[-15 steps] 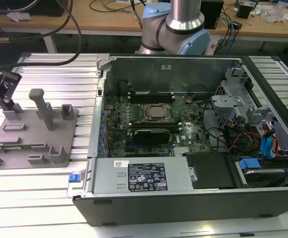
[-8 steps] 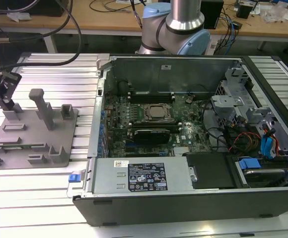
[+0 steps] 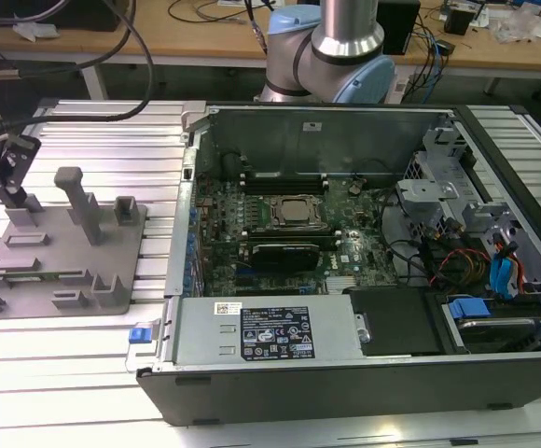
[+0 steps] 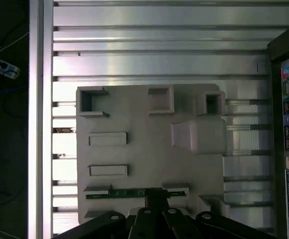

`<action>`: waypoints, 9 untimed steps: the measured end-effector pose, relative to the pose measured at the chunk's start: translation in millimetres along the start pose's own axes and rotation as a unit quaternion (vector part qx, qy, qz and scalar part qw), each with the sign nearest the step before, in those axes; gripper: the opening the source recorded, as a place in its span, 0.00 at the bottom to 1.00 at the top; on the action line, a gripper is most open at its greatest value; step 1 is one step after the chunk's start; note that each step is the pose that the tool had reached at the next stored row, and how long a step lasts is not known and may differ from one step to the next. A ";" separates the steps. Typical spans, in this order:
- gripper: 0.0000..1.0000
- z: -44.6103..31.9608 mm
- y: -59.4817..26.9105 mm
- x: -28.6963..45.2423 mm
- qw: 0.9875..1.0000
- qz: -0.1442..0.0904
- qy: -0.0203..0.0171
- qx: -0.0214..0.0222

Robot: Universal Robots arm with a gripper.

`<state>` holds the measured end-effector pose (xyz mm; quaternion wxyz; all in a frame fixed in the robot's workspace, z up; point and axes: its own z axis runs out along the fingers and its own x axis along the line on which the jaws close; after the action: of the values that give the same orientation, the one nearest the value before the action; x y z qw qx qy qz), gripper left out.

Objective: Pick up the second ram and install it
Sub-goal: 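Pick up the second ram and move it above second insertion slot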

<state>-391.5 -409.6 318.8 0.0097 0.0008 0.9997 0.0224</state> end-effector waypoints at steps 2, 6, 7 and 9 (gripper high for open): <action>0.08 0.0 0.1 0.0 0.999 -0.051 0.002 -0.001; 0.08 0.0 0.1 0.0 0.992 -0.125 0.006 -0.002; 0.08 0.1 0.1 0.0 0.991 -0.134 0.006 -0.002; 0.08 0.3 0.1 0.0 0.988 -0.152 0.007 -0.003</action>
<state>-391.5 -409.4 318.6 0.0062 -0.1509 0.9883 0.0233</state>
